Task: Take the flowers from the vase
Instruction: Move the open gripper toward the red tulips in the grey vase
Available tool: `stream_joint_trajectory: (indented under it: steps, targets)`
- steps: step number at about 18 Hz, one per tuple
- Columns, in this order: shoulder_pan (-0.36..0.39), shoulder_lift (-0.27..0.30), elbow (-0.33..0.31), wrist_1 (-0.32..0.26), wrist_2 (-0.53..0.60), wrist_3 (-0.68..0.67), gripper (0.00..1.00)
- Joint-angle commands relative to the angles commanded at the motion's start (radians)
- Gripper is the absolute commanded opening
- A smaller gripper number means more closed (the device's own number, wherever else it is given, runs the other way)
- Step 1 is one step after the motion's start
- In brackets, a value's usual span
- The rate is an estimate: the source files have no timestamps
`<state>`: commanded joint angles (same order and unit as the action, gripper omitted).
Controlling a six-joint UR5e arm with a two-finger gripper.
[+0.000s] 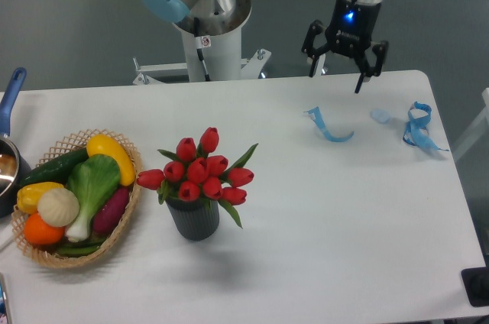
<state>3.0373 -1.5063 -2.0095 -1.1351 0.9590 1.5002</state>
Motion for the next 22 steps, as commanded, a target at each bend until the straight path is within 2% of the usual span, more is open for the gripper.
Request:
stream_joint_trajectory:
  steps: [4,8,15,20,22]
  targets:
    - [-0.029,-0.028,-0.006,-0.002,-0.116,-0.006,1.0]
    - [-0.031,-0.031,-0.04,0.0,-0.299,-0.028,1.0]
    - [-0.115,-0.054,-0.041,0.002,-0.402,-0.051,1.0]
    - [-0.158,-0.086,-0.038,0.083,-0.479,-0.064,1.0]
    - [-0.198,-0.146,-0.035,0.205,-0.479,-0.064,1.0]
